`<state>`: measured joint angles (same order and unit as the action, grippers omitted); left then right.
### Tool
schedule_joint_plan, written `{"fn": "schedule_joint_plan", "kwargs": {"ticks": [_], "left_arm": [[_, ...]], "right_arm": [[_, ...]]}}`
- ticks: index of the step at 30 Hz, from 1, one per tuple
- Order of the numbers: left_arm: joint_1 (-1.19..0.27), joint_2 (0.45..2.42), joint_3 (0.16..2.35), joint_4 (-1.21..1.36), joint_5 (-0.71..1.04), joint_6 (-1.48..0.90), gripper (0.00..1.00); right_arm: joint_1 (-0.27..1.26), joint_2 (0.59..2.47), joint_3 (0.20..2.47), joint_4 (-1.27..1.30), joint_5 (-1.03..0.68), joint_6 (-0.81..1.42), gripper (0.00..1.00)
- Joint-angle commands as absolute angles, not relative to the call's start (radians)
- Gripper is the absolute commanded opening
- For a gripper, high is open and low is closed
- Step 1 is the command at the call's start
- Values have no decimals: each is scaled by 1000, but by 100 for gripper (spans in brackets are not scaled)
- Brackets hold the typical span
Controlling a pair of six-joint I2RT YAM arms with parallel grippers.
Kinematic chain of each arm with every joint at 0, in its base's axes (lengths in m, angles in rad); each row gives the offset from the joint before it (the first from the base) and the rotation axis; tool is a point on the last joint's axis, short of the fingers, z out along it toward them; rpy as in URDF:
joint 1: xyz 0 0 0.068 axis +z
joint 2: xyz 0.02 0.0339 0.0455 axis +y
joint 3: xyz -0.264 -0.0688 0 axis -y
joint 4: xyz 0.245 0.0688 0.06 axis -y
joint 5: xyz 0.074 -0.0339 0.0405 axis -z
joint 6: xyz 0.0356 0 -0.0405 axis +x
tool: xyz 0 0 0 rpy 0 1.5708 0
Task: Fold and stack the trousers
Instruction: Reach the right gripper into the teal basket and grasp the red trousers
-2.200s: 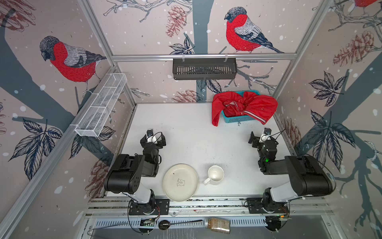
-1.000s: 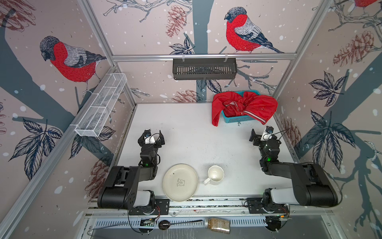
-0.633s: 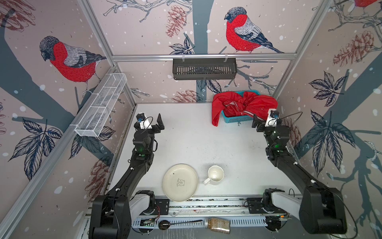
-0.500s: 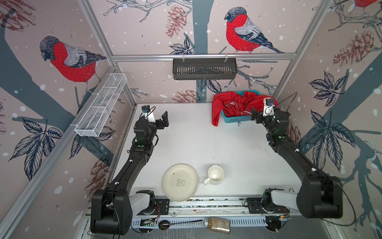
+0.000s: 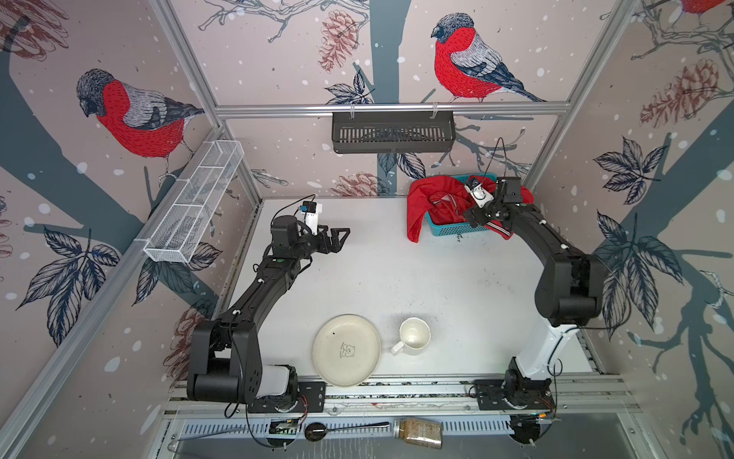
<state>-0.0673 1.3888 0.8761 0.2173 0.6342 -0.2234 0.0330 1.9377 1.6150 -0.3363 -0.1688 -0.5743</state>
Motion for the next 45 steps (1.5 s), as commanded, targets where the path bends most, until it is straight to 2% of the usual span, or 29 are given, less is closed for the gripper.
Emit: {"fn": "schedule_joint_plan", "kwargs": {"ticks": [1, 13, 18, 26, 28, 31, 34, 36, 37, 45], "left_arm": [[-67, 1407, 889, 211, 687, -233, 98], [-67, 1440, 904, 166, 662, -212, 98], [-67, 1463, 914, 152, 663, -198, 98], [-68, 1491, 922, 147, 669, -199, 98], [-68, 1497, 920, 146, 669, -200, 98], [-69, 1502, 918, 149, 673, -199, 98], [-69, 1502, 920, 147, 675, -201, 98], [-69, 1500, 919, 148, 675, -199, 98], [-68, 1495, 918, 149, 674, -200, 98], [-71, 1467, 903, 160, 664, -205, 98]], "right_arm": [[46, 2041, 1730, -453, -186, -630, 99], [74, 2336, 1991, -496, -81, -650, 99], [84, 2465, 2134, -589, -50, -657, 99], [101, 2563, 2189, -549, 93, -652, 100], [103, 2587, 2200, -529, 133, -637, 93], [104, 2601, 2216, -494, 154, -620, 70], [105, 2611, 2263, -475, 209, -600, 40], [107, 2596, 2296, -473, 236, -588, 12], [109, 2576, 2297, -462, 250, -580, 5], [181, 2258, 2071, -143, 482, -654, 4]]}}
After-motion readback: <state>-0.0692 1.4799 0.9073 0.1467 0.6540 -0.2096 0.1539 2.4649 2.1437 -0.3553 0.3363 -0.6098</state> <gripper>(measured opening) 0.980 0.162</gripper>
